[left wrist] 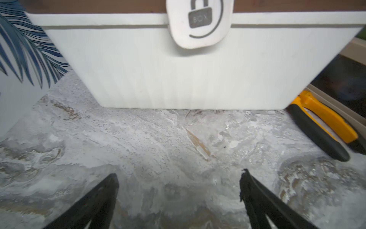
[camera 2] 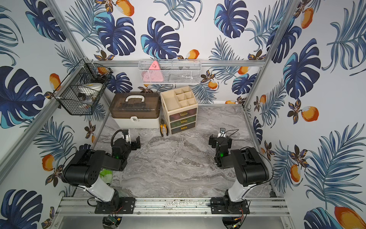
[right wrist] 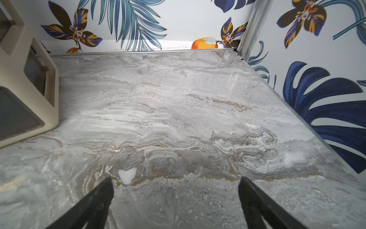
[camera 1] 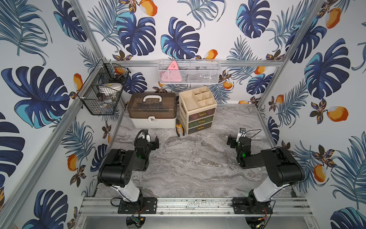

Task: Sort the rolls of trash bags by color and place them into the drawer
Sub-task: Reset both arms

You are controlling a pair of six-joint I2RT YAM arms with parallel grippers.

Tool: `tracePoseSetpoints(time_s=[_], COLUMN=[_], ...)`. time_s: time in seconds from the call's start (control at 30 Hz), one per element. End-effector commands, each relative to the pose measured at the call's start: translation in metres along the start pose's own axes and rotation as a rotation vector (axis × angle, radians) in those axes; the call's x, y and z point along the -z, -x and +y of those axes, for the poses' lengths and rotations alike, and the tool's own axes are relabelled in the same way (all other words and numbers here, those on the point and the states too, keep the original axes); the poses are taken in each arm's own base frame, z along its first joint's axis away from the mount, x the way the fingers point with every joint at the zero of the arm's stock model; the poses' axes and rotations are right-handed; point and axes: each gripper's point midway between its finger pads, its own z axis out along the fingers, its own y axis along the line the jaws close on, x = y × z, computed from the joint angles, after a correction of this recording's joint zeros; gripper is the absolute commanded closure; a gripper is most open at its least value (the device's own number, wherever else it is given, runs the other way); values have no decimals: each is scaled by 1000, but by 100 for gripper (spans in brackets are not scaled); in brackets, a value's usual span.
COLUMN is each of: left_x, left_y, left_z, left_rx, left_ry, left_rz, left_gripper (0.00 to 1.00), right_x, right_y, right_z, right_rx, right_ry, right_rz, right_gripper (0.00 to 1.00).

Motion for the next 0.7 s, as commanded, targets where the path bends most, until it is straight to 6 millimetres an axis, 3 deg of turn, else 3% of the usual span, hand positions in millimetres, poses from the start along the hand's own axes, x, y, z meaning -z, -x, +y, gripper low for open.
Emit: tracePoseSetpoints(time_s=[0.0,0.13,0.27,0.67], left_x=[5,9,-2,-2], left_y=[8,7,6,4], left_z=[5,9,-18,-17], left_rx=[32,38,-51,-45], left_ry=[35,61,-38,-46], left_rz=[-54,-67,-8,-1], left_gripper=[1,1,1,1], right_x=[-1,0,1,3], right_y=[-2,-1,-1,1], right_z=[5,4,3,5], right_rx=[-14,-12,-8,2], right_ry=[34,30,25,18], right_rz=[15,9,5,-8], right_gripper=[0,0,0,0])
